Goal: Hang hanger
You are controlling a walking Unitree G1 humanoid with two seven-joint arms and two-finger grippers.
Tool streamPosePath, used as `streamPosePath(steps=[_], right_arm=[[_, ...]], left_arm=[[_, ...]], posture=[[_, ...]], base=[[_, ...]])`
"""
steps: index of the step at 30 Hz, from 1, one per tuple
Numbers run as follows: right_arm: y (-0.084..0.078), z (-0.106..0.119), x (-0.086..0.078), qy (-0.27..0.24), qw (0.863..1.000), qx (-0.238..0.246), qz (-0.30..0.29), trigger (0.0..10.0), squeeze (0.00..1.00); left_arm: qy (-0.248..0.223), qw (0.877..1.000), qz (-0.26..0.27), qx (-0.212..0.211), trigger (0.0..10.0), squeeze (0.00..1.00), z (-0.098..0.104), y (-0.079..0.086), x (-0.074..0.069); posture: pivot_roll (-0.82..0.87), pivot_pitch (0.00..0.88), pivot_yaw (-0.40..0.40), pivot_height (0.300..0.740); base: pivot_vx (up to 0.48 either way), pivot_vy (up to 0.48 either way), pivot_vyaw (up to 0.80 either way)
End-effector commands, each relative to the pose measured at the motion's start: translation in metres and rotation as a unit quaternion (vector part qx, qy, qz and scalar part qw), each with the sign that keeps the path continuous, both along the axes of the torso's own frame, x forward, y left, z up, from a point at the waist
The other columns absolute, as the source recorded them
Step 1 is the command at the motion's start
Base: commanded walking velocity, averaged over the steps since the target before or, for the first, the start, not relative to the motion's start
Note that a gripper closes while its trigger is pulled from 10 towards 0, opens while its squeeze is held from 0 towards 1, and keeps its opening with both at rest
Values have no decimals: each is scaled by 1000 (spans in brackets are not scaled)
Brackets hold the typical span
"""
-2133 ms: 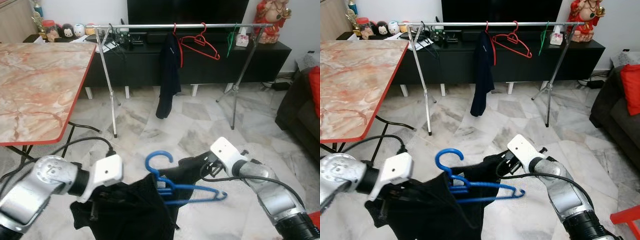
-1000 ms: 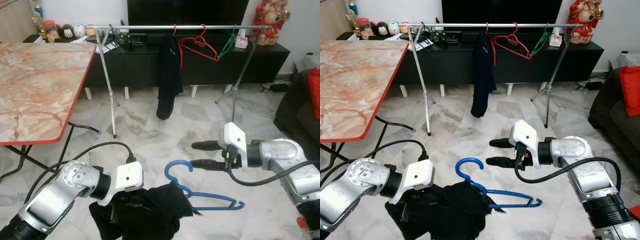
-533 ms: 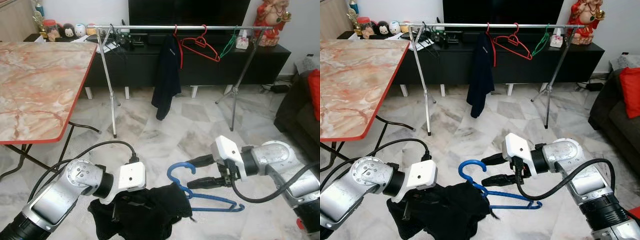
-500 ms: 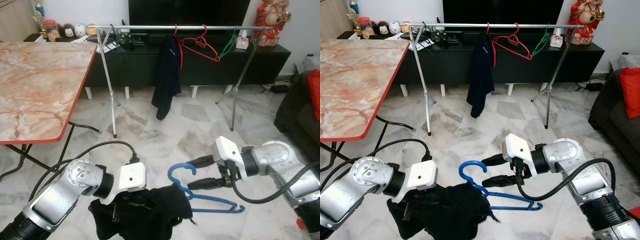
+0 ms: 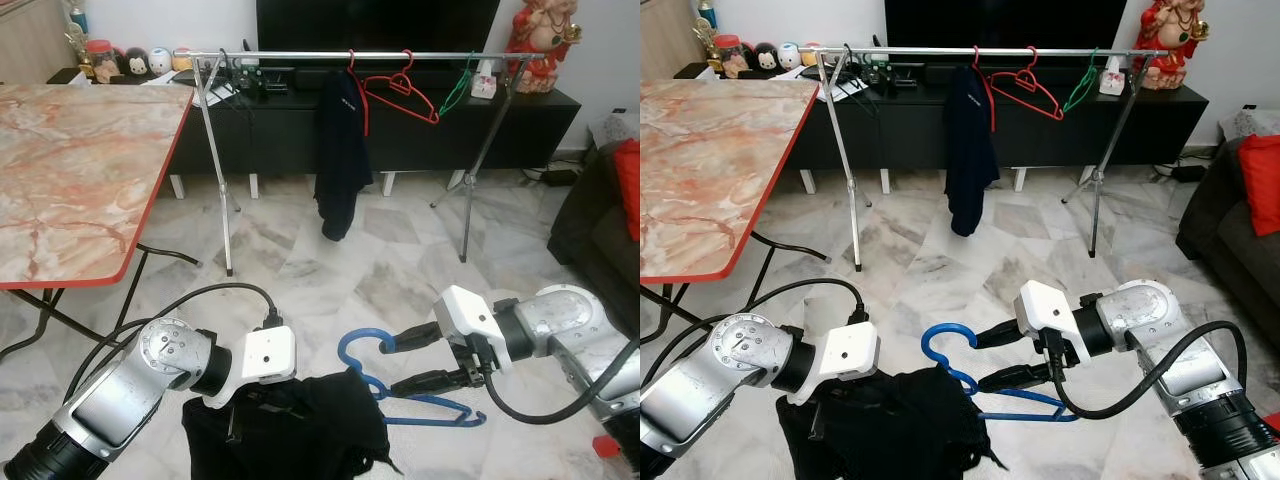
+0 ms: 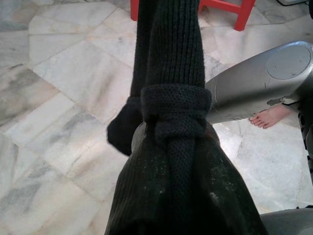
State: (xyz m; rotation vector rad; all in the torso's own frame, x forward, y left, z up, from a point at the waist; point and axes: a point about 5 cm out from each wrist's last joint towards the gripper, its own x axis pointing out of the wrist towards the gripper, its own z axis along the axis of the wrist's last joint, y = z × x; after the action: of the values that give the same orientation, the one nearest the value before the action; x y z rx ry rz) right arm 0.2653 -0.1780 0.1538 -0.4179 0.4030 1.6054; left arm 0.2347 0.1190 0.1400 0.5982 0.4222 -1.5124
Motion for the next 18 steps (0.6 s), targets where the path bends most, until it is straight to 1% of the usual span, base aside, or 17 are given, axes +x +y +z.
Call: streamPosePath(steps=[1,6,18], right_arm=[[-2,-6,-2,-4,999,-33,11,10000,0],[4,-12,-4,-1,999,-37,23,10000,0],[6,-18,1,-16,998,-54,16,10000,0]], left_arm=[[-21,1000,-12,-9,10000,0,7,-5,3],[-25,1000,-9,-11,10000,0,10,-6,5],[-32,999,-10,-21,10000,0,14,-12,8]], posture=[[-32,0,-72,740],[-28,0,-74,740],[-29,0,-76,740]], base=[[0,0,0],[0,0,0],[0,0,0]])
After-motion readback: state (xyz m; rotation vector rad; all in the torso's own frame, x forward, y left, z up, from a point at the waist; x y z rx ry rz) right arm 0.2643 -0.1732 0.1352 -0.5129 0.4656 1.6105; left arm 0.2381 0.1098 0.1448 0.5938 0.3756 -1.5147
